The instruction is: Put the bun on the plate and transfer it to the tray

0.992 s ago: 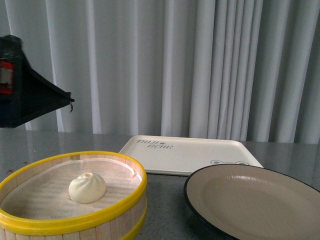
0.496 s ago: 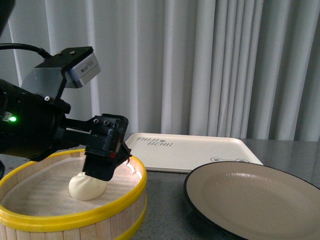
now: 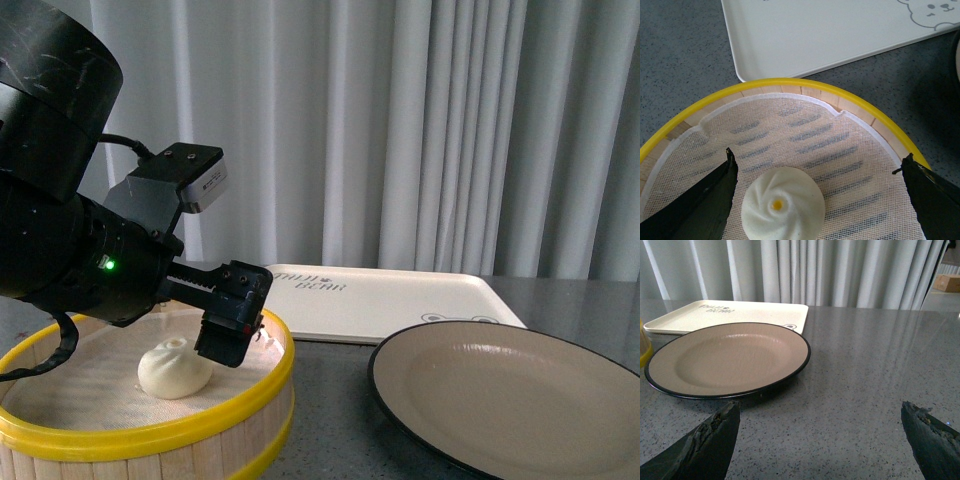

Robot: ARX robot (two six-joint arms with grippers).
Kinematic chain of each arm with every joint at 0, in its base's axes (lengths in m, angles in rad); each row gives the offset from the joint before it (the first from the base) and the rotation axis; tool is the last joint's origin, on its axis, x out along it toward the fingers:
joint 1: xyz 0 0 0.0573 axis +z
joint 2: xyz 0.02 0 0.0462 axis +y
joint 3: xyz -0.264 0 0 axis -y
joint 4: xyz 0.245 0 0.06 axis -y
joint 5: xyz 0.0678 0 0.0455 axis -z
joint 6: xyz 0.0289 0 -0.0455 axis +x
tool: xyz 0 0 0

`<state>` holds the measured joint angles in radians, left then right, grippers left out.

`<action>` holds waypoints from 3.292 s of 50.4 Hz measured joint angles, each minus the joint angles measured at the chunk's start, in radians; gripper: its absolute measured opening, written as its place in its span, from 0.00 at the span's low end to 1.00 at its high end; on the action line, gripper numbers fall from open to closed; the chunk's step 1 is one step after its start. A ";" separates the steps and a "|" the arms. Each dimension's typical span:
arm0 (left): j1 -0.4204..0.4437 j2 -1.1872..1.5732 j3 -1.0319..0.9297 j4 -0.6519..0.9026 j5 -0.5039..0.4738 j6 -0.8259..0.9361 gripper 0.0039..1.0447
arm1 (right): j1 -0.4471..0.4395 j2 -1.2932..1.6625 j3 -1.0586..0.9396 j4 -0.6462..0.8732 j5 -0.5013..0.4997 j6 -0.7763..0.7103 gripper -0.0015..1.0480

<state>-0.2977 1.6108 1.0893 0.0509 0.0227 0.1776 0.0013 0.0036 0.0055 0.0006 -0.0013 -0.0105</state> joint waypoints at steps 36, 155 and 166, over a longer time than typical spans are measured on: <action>0.066 0.071 0.048 -0.093 -0.018 0.001 0.94 | 0.000 0.000 0.000 0.000 0.000 0.000 0.92; -0.359 0.374 0.437 -0.103 0.183 -0.006 0.04 | 0.000 0.000 0.000 0.000 0.000 0.000 0.92; -0.377 0.392 0.438 -0.106 0.162 -0.007 0.04 | 0.000 0.000 0.000 0.000 0.000 0.000 0.92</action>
<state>-0.6743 2.0026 1.5272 -0.0551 0.1848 0.1703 0.0013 0.0036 0.0055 0.0006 -0.0010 -0.0105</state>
